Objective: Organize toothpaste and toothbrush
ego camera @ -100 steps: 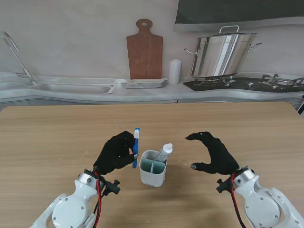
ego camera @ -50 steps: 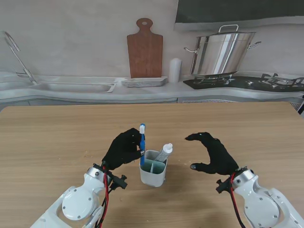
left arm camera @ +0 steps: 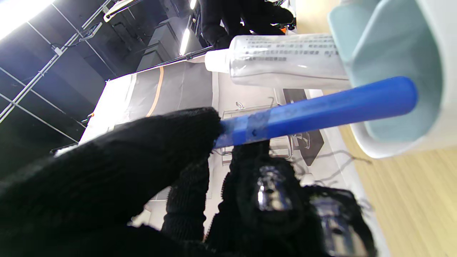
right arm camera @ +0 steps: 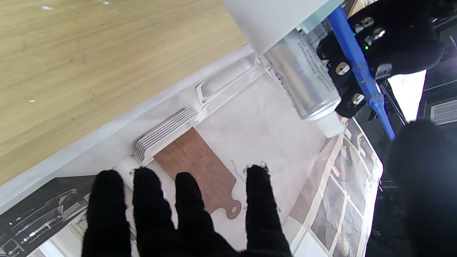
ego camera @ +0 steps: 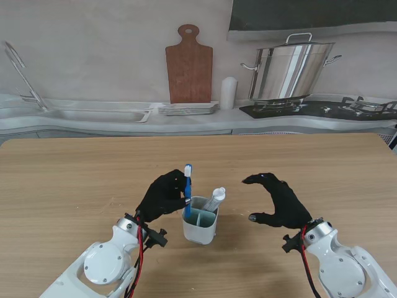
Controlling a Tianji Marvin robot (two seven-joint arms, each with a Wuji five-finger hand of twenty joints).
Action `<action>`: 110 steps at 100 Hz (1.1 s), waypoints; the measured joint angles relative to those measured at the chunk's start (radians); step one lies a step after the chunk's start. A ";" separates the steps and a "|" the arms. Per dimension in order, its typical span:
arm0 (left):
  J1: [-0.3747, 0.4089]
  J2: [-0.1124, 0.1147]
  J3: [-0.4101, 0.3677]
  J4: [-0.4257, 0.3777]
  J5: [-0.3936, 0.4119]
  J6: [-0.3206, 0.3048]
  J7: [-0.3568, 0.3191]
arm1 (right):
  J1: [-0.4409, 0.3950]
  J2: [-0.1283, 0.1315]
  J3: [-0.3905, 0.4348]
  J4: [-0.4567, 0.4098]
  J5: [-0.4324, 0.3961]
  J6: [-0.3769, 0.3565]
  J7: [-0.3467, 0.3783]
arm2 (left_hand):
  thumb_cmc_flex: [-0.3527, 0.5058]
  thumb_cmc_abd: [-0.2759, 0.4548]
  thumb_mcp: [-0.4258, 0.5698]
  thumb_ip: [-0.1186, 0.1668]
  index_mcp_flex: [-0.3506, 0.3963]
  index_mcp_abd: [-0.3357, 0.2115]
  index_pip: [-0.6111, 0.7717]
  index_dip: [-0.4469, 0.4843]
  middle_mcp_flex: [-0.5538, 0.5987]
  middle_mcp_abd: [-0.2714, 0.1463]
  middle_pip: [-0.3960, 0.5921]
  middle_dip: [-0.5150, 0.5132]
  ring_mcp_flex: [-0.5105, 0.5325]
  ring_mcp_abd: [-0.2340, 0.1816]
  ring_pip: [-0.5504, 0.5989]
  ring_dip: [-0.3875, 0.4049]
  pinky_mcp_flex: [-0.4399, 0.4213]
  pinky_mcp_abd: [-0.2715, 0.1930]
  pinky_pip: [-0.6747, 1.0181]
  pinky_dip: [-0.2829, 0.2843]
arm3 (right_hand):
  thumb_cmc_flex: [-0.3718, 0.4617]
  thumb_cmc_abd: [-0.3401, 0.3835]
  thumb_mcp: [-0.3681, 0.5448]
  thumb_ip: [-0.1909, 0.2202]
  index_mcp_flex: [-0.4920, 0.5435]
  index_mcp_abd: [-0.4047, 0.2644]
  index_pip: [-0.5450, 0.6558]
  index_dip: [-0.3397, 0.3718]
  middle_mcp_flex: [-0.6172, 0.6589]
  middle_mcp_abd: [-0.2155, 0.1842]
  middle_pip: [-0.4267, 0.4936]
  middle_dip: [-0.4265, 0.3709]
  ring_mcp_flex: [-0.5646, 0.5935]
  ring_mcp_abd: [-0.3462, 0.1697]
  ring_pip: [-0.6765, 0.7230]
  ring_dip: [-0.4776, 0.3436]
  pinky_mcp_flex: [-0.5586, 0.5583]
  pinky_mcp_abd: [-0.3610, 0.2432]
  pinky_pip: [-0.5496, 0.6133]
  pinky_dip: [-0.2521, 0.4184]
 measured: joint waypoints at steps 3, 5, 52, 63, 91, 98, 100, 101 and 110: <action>-0.001 0.000 0.001 0.003 -0.001 0.000 -0.002 | 0.000 0.000 0.000 0.000 0.000 0.000 0.000 | 0.000 0.000 0.000 0.000 0.000 0.000 0.000 0.000 0.000 0.000 0.000 0.000 0.000 0.000 0.000 0.000 0.000 0.000 0.000 0.000 | 0.000 0.000 0.000 0.000 0.000 0.000 0.002 0.000 0.000 0.000 0.000 0.000 0.000 0.000 0.000 0.000 0.000 0.000 0.000 0.000; -0.002 0.000 0.001 0.006 -0.002 0.000 -0.003 | 0.000 0.000 0.000 0.000 0.000 0.001 0.000 | 0.000 0.000 0.000 0.000 0.000 0.000 0.000 0.000 0.000 0.000 0.000 0.000 0.000 0.001 0.000 0.000 0.000 0.000 0.000 0.000 | 0.000 0.000 0.000 0.000 0.000 0.000 0.002 0.000 0.000 0.000 0.000 0.000 0.000 0.000 0.000 0.000 0.000 0.000 0.000 0.000; -0.017 0.001 0.013 0.041 -0.010 0.001 -0.036 | -0.004 0.000 0.001 -0.001 0.005 0.006 0.006 | 0.001 0.024 -0.004 -0.054 -0.007 0.000 -0.010 0.000 -0.001 0.000 0.000 0.000 -0.007 0.014 -0.025 0.010 -0.027 0.013 0.000 0.000 | 0.000 0.000 0.000 0.000 0.000 0.000 0.022 0.009 0.000 0.000 0.000 0.000 0.000 0.000 0.000 0.000 0.000 0.000 0.000 0.000; -0.013 0.003 0.011 0.039 -0.010 0.004 -0.046 | -0.005 0.000 0.001 -0.001 0.005 0.008 0.007 | 0.017 0.042 -0.016 -0.091 -0.013 0.000 -0.016 -0.001 -0.012 0.000 -0.009 0.000 -0.008 0.023 -0.049 0.025 -0.044 0.018 0.000 0.002 | 0.000 0.000 0.000 0.000 0.000 0.000 0.022 0.013 0.000 0.000 0.000 0.000 0.000 0.000 0.000 0.000 0.000 0.000 0.000 0.000; 0.008 0.012 -0.007 0.031 -0.010 0.013 -0.076 | -0.006 0.001 0.001 -0.001 0.005 0.010 0.009 | 0.054 0.114 -0.096 -0.165 -0.035 -0.004 -0.035 -0.037 -0.034 -0.003 -0.041 0.000 -0.009 0.040 -0.114 0.077 -0.090 0.027 0.000 0.027 | 0.000 0.000 0.000 0.000 0.000 0.000 0.029 0.014 0.000 0.000 0.000 0.000 0.000 0.000 0.000 0.000 0.003 0.000 0.000 0.000; 0.013 0.013 -0.011 0.030 -0.009 0.012 -0.080 | -0.007 0.001 0.000 -0.002 0.005 0.011 0.010 | 0.056 0.131 -0.107 -0.174 -0.046 -0.013 -0.034 -0.043 -0.049 -0.010 -0.041 0.000 -0.009 0.042 -0.130 0.090 -0.102 0.028 0.000 0.028 | 0.000 0.000 0.000 0.000 0.000 0.000 0.033 0.014 0.000 0.000 0.000 0.000 0.000 0.000 0.000 0.000 0.003 0.000 0.000 0.000; 0.014 0.014 -0.012 0.030 -0.008 0.012 -0.081 | -0.007 0.001 0.000 -0.002 0.005 0.012 0.010 | 0.064 0.134 -0.112 -0.179 -0.048 -0.014 -0.034 -0.048 -0.049 -0.010 -0.049 0.000 -0.009 0.043 -0.138 0.102 -0.107 0.028 0.000 0.035 | 0.000 0.000 0.000 0.000 0.000 0.000 0.034 0.014 0.000 0.000 0.000 0.000 0.001 0.000 0.000 0.000 0.003 0.000 0.000 0.000; 0.015 0.014 -0.013 0.030 -0.008 0.012 -0.082 | -0.007 0.001 0.000 -0.002 0.005 0.012 0.010 | 0.064 0.134 -0.114 -0.181 -0.048 -0.014 -0.034 -0.048 -0.049 -0.010 -0.052 0.000 -0.009 0.044 -0.142 0.103 -0.109 0.028 0.000 0.039 | 0.000 0.000 0.000 0.000 0.000 0.000 0.034 0.014 0.000 0.000 0.000 0.000 0.001 0.000 0.000 0.000 0.004 0.000 0.000 0.000; 0.020 0.017 -0.017 0.030 -0.004 0.012 -0.086 | -0.007 0.001 0.000 -0.002 0.006 0.013 0.011 | 0.065 0.142 -0.125 -0.194 -0.048 -0.026 -0.033 -0.052 -0.050 -0.018 -0.066 0.000 -0.009 0.051 -0.155 0.117 -0.121 0.028 0.000 0.050 | 0.000 0.000 0.000 0.000 0.000 0.000 0.034 0.014 0.000 0.000 0.000 0.000 0.001 0.000 0.000 0.000 0.005 0.000 0.000 0.000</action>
